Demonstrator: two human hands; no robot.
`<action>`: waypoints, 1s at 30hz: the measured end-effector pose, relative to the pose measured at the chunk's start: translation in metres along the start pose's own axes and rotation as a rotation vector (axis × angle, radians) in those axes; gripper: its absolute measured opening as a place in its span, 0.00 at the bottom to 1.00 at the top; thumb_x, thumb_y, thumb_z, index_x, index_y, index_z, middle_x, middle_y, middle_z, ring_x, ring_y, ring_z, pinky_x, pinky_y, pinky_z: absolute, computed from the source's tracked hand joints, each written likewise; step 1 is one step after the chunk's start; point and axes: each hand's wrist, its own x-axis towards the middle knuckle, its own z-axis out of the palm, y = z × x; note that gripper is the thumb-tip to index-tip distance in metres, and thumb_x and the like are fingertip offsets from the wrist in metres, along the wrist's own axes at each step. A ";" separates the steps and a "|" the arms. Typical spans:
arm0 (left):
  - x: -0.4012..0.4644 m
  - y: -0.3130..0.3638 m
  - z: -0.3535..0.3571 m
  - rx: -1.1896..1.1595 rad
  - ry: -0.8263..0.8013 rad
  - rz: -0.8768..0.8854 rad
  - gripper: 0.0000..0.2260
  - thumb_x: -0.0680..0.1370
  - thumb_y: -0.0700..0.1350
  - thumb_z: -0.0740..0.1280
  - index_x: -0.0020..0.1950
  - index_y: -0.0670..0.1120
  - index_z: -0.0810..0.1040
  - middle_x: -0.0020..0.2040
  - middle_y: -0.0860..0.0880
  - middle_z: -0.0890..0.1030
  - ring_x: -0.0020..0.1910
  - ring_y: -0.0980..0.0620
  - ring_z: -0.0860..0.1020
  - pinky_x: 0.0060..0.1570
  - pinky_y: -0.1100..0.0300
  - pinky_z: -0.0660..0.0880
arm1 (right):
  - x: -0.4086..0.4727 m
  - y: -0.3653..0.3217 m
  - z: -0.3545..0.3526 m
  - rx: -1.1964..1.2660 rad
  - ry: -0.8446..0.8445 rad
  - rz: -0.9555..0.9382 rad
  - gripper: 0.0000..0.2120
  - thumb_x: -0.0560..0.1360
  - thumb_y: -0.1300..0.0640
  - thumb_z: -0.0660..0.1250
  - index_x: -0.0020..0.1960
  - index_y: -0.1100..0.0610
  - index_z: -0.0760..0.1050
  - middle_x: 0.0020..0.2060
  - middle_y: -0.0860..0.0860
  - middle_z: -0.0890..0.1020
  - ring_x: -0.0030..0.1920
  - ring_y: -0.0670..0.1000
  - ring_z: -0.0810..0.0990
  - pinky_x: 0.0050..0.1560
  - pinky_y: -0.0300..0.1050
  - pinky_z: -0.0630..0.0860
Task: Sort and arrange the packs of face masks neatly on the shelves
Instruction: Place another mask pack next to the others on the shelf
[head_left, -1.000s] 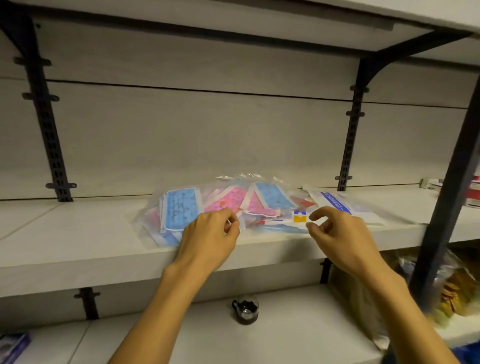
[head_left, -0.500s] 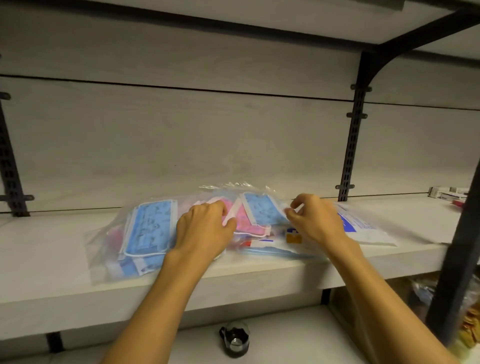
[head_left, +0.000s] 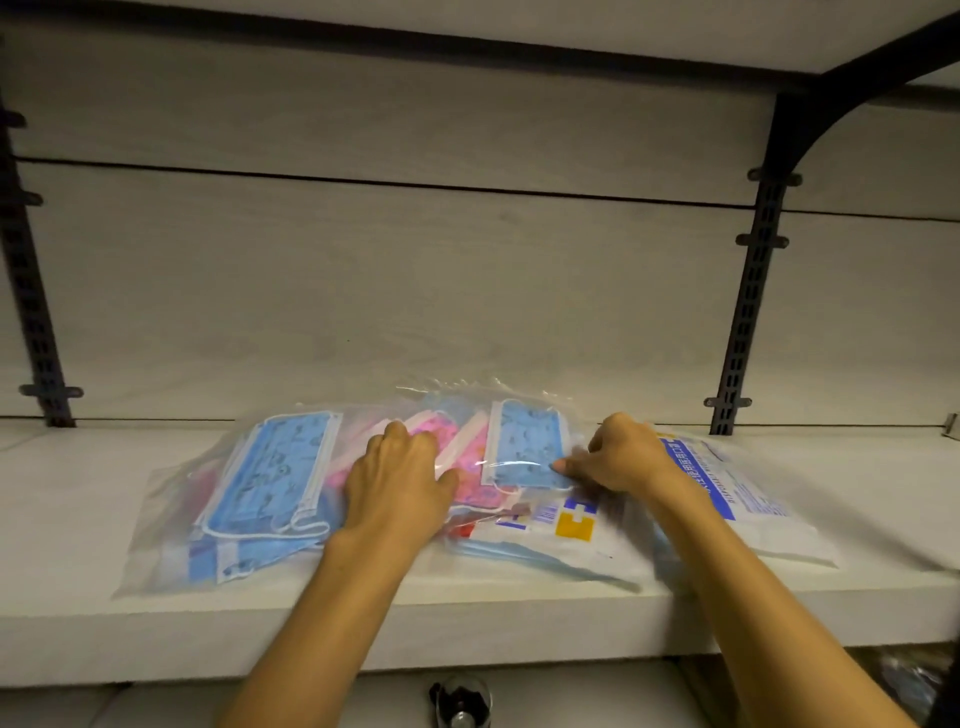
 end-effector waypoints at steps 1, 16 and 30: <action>-0.001 0.000 0.001 -0.001 0.016 0.001 0.15 0.77 0.56 0.63 0.60 0.51 0.76 0.57 0.47 0.73 0.59 0.45 0.72 0.50 0.54 0.71 | 0.003 0.002 0.001 0.024 -0.021 -0.002 0.22 0.68 0.41 0.75 0.47 0.60 0.77 0.39 0.54 0.81 0.38 0.52 0.78 0.38 0.45 0.75; -0.012 0.000 -0.003 0.158 0.135 -0.141 0.20 0.77 0.58 0.60 0.63 0.49 0.76 0.59 0.46 0.78 0.59 0.43 0.72 0.55 0.54 0.67 | 0.004 0.030 0.004 0.460 0.028 0.069 0.17 0.71 0.52 0.73 0.52 0.57 0.69 0.49 0.54 0.78 0.51 0.56 0.78 0.51 0.49 0.77; -0.009 -0.002 0.000 0.050 0.219 -0.116 0.16 0.74 0.54 0.66 0.60 0.52 0.74 0.58 0.49 0.76 0.59 0.46 0.71 0.55 0.54 0.64 | 0.005 0.038 0.000 0.861 0.333 0.082 0.03 0.77 0.59 0.63 0.50 0.55 0.74 0.44 0.54 0.78 0.45 0.57 0.77 0.43 0.50 0.77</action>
